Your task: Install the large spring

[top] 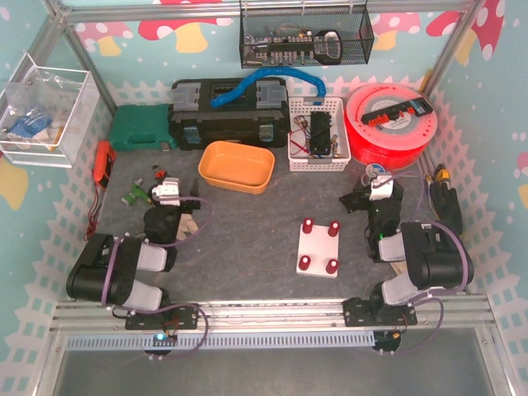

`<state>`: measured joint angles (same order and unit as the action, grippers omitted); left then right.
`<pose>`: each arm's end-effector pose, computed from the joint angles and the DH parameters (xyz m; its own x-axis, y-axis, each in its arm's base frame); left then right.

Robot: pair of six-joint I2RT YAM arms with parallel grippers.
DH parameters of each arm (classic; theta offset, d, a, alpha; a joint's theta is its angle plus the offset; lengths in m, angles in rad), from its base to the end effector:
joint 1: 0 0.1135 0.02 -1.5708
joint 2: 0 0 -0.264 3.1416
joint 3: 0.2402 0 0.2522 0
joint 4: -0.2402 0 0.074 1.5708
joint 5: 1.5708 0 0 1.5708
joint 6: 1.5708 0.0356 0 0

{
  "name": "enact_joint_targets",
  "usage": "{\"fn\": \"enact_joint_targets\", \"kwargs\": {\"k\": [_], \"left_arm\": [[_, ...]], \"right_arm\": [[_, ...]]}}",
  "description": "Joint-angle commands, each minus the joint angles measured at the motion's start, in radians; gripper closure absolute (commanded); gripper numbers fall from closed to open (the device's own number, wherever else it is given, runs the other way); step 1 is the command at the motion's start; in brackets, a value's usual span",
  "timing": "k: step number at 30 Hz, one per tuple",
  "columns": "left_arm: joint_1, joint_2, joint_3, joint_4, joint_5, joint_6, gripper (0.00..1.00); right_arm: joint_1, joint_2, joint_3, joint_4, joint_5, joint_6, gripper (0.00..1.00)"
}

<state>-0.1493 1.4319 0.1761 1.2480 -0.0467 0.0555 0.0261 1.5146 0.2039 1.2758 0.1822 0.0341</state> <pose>0.2237 -0.0320 0.1598 -0.0020 0.0563 -0.9984 0.1027 0.9931 0.0558 0.2352 -0.0003 0.1520 -0.0296 0.0328 -0.9990 0.1565 0.9873 0.0278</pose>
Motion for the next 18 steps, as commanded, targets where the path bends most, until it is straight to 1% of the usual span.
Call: {"fn": "enact_joint_targets", "kwargs": {"k": [1, 2, 3, 5, 7, 9, 11, 13, 15, 18], "left_arm": [[0.052, 0.104, -0.028, 0.207, 0.070, -0.037, 0.01], [0.055, 0.095, -0.024, 0.188, 0.055, -0.047, 0.01], [0.054, 0.076, -0.010, 0.119, 0.063, -0.048, 0.01], [0.056, 0.099, -0.014, 0.166, 0.059, -0.048, 0.01], [0.062, 0.085, 0.008, 0.095, 0.076, -0.054, 0.01], [0.075, 0.097, 0.013, 0.108, 0.099, -0.058, 0.01], [0.079, 0.086, 0.022, 0.071, 0.090, -0.069, 0.01], [0.080, 0.093, 0.017, 0.094, 0.087, -0.070, 0.01], [0.080, 0.086, 0.020, 0.075, 0.089, -0.071, 0.01], [0.081, 0.090, 0.018, 0.089, 0.089, -0.071, 0.01]], "right_arm": [[-0.003, -0.001, -0.003, 0.039, -0.007, -0.009, 0.01], [-0.003, 0.000, -0.003, 0.038, -0.006, -0.009, 0.01], [-0.003, -0.001, -0.003, 0.038, -0.006, -0.010, 0.01], [-0.003, -0.001, -0.003, 0.037, -0.007, -0.009, 0.01], [-0.003, 0.000, -0.003, 0.038, -0.006, -0.008, 0.01], [-0.003, -0.001, -0.004, 0.038, -0.007, -0.008, 0.01], [-0.003, 0.000, -0.004, 0.040, -0.007, -0.009, 0.01], [-0.003, -0.001, -0.004, 0.038, -0.007, -0.009, 0.01], [-0.003, 0.000, -0.004, 0.038, -0.007, -0.008, 0.01], [-0.003, 0.000, -0.003, 0.038, -0.006, -0.009, 0.01]]}}
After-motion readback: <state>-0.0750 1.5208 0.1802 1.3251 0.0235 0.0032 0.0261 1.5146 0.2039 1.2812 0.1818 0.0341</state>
